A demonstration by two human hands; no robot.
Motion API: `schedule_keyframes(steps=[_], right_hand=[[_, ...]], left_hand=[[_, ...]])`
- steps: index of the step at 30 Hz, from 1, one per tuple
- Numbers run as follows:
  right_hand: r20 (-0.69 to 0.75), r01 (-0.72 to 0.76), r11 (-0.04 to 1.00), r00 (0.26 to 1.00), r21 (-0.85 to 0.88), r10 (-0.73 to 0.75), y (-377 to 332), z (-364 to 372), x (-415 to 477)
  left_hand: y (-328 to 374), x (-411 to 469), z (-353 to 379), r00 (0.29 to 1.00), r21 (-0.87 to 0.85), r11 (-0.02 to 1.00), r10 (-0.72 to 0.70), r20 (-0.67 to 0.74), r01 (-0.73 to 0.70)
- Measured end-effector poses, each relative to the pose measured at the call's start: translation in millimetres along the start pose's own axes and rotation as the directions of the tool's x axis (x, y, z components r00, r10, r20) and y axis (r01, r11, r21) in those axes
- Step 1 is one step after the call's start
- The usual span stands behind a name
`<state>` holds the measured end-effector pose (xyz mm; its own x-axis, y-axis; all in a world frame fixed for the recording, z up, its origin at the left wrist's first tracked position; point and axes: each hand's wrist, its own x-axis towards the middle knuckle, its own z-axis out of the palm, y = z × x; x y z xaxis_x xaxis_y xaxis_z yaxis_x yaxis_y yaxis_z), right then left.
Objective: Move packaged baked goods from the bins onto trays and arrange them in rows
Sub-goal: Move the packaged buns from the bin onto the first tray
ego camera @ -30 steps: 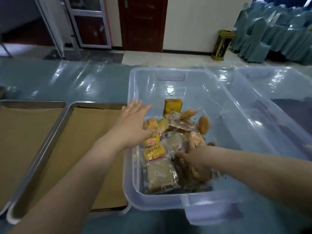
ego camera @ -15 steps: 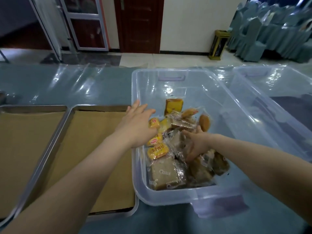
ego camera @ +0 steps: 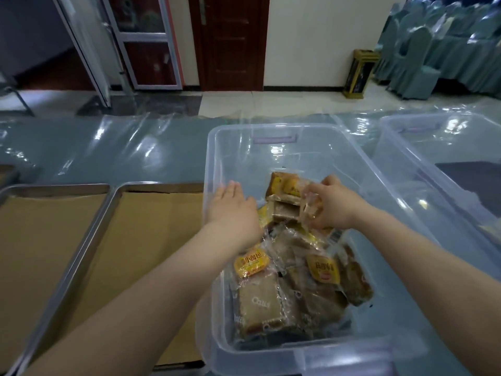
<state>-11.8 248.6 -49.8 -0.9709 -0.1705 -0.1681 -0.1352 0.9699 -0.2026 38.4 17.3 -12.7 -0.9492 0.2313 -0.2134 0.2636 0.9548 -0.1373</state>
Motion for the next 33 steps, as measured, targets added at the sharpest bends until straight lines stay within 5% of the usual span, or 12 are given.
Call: schedule_keyframes(steps=[4, 8, 10, 15, 19, 24, 29, 33], right_hand=[[-0.036, 0.009, 0.999, 0.999, 0.035, -0.007, 5.2, -10.0, 2.8], [0.009, 0.011, 1.000, 1.000, 0.007, -0.011, 8.4, -3.1, 2.3], [0.025, 0.019, 1.000, 0.999, 0.002, -0.019, 9.9, 0.6, 4.1], [0.108, 0.010, 1.000, 0.994, -0.024, -0.007, 12.5, 10.3, 9.6], [0.137, -0.015, 1.000, 0.990, -0.015, 0.017, 14.1, 14.0, 9.6], [0.148, -0.021, 1.000, 0.989, -0.019, 0.024, 13.3, 15.3, 6.8], [0.161, -0.002, 1.000, 0.987, -0.024, 0.006, 12.6, 16.7, 8.4], [0.176, 0.001, 1.000, 0.984, -0.013, 0.001, 12.2, 18.4, 8.0]], left_hand=[[27.9, 46.5, -14.1, 0.971, -0.003, 0.997, 0.073, 0.226, -0.075], [52.1, 68.1, 11.6, 0.746, 0.099, 0.976, 0.080, 0.661, -0.192], [52.3, 73.0, 39.1, 0.673, 0.095, 0.988, 0.014, 0.739, -0.125], [43.5, 83.1, 63.3, 0.803, 0.053, 0.997, 0.009, 0.597, -0.051], [43.8, 85.2, 76.0, 0.795, 0.101, 0.990, 0.016, 0.606, -0.097], [37.1, 94.3, 85.7, 0.942, -0.045, 0.999, -0.003, 0.334, 0.019], [39.2, 95.8, 94.5, 0.925, -0.233, 0.965, -0.023, 0.380, 0.120], [38.7, 98.8, 101.6, 0.907, -0.223, 0.954, -0.093, 0.410, 0.199]])
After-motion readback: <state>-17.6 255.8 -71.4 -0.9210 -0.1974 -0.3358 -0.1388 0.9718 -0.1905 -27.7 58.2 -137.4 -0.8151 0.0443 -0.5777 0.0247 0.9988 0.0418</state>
